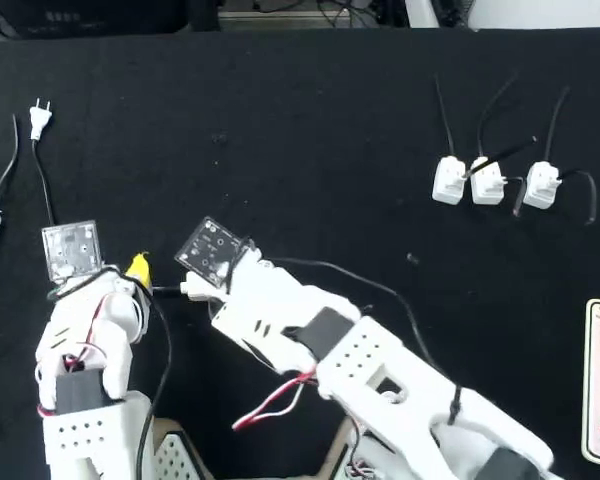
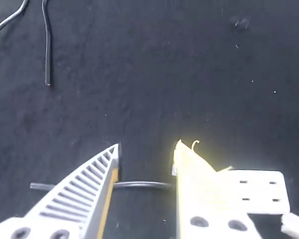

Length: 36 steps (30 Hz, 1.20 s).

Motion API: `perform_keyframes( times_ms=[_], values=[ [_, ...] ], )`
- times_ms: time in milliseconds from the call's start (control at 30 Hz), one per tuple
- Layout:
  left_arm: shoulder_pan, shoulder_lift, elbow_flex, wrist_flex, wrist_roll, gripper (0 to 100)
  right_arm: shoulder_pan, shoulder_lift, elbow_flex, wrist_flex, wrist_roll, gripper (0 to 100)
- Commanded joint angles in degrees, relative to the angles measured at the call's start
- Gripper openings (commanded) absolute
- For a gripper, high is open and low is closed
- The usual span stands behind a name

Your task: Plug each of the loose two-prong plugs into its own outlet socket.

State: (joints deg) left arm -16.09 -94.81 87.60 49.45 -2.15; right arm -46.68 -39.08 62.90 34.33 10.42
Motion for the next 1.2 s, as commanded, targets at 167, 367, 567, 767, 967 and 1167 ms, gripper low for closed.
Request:
perform_keyframes(
  times_ms=[167,367,567,767,967,1167],
  values=[
    [-0.48,27.25,-9.89,-10.90,-1.32,18,1.14,4.09,-7.96,7.82,-0.70,1.0],
    [-0.31,48.79,-15.08,-22.07,-0.18,18,1.14,9.01,-11.12,11.16,-3.34,1.0],
    [2.77,65.85,-22.11,-25.32,3.87,18,1.14,12.35,-12.18,11.08,-3.34,1.0],
    [4.35,76.22,-27.30,-25.23,3.96,18,1.23,13.76,-12.09,9.23,-3.34,1.0],
    [4.62,75.25,-28.26,-20.40,3.78,18,4.13,16.92,-13.41,8.44,-3.34,1.0],
    [4.62,74.55,-30.11,-10.46,3.43,18,5.45,19.12,-14.55,7.30,-3.34,1.0]
  ],
)
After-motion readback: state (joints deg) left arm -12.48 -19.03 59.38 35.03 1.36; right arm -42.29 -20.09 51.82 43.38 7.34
